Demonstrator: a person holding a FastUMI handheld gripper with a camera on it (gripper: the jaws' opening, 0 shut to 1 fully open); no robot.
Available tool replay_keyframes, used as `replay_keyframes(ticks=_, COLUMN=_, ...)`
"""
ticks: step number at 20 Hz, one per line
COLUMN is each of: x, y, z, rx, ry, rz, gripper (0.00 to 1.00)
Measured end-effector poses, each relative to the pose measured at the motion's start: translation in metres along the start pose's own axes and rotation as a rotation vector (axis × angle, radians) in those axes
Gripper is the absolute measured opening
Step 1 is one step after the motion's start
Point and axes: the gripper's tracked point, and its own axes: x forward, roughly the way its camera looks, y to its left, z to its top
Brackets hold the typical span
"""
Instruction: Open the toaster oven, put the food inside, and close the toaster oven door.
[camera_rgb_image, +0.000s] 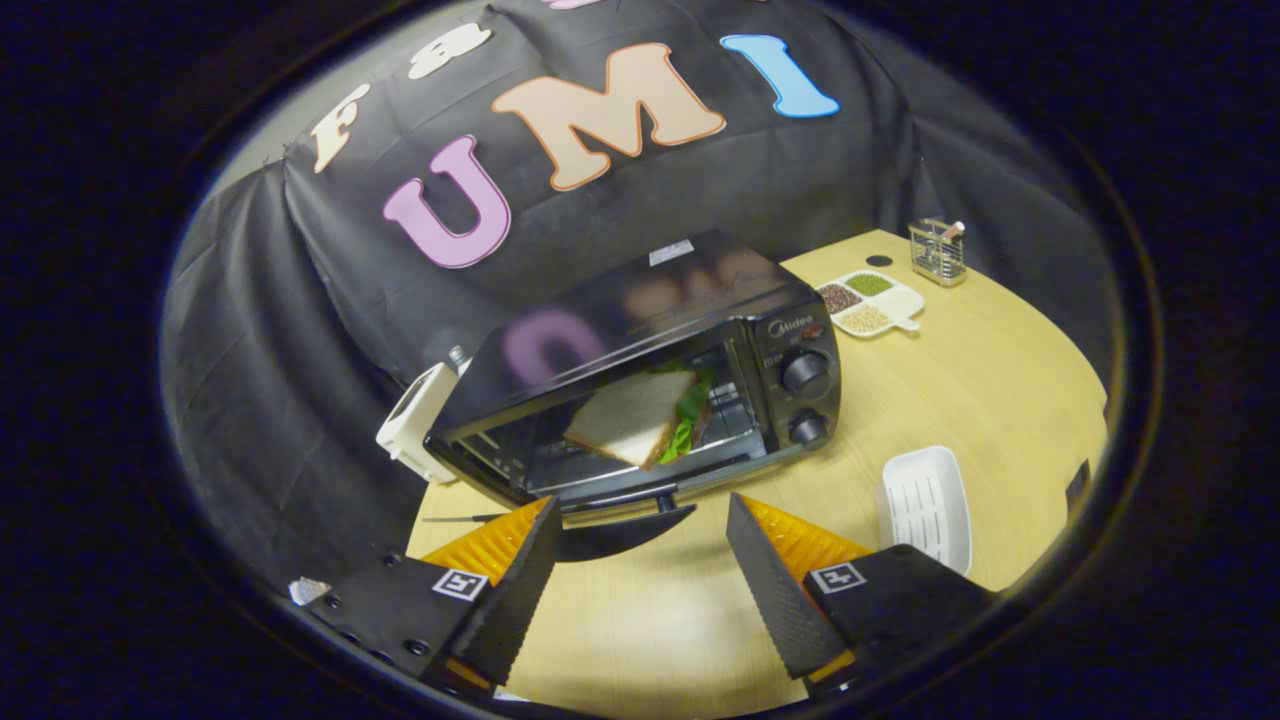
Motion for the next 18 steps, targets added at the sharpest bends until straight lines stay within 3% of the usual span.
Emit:
replay_keyframes(ticks=15, x=0.045, y=0.017, z=0.061, rx=-0.038, ry=-0.145, rz=0.002, gripper=0.99)
replay_keyframes(ticks=18, x=0.043, y=0.025, z=0.071, rx=-0.114, ry=-0.137, rz=-0.009, gripper=0.99)
